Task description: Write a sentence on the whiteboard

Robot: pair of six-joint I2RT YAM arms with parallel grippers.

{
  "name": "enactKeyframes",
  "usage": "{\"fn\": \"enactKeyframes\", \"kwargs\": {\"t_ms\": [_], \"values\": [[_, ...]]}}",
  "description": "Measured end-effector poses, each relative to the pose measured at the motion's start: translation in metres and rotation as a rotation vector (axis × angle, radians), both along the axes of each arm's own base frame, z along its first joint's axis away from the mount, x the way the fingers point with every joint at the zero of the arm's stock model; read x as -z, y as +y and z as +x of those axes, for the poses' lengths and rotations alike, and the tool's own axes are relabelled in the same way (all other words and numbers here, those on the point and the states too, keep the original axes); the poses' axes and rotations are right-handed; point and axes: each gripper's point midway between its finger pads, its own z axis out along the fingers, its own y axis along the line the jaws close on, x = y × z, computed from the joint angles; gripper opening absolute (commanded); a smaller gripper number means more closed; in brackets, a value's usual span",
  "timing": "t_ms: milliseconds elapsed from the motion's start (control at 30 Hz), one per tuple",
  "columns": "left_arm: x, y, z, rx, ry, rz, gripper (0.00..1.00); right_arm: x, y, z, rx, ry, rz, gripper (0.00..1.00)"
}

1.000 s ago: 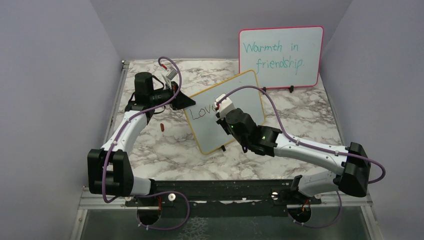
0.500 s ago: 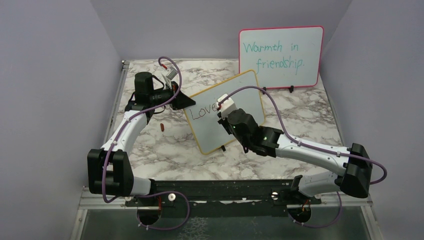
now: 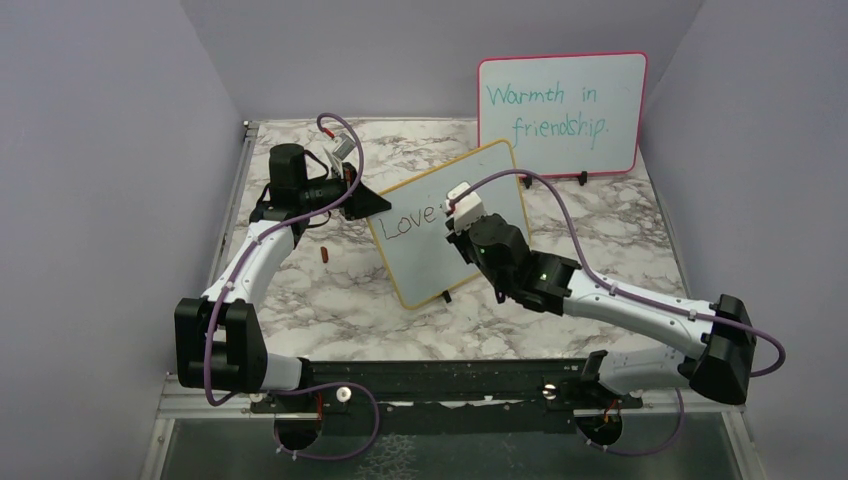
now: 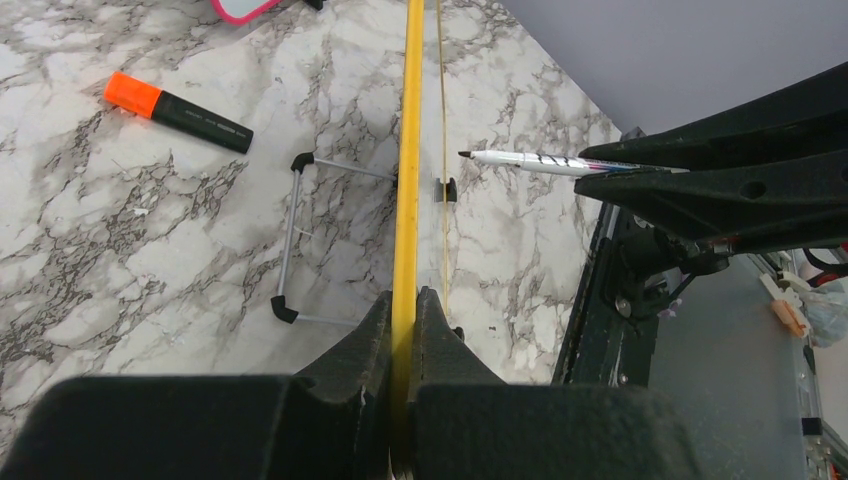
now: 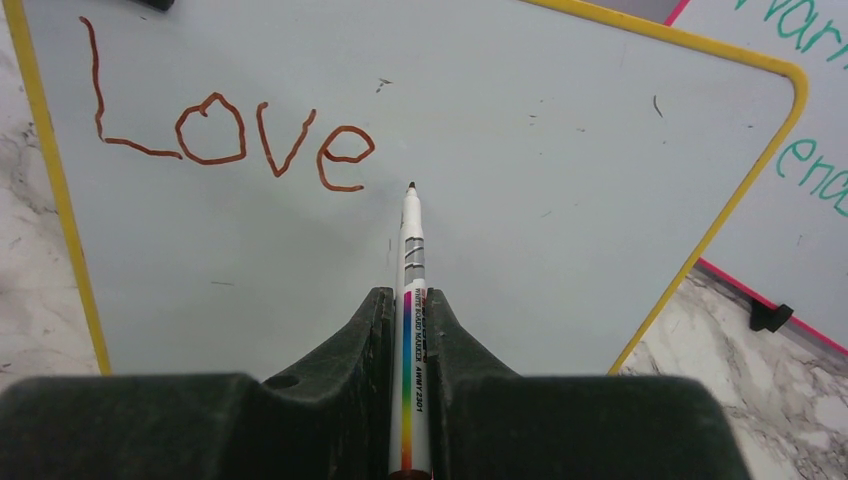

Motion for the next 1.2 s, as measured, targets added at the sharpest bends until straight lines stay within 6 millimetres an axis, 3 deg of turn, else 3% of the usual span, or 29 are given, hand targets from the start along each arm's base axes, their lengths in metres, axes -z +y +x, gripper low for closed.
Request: {"fn": "enactKeyframes", "kwargs": {"t_ms": [367, 1200], "values": [[0.0, 0.0, 0.0, 0.0, 0.0, 0.001, 0.0, -0.007, -0.024, 0.013, 0.048, -0.008, 0.031, 0.01], [0.0, 0.0, 0.0, 0.001, 0.0, 0.001, 0.0, -0.004, -0.02, 0.025, 0.016, 0.01, 0.075, 0.01]]}}
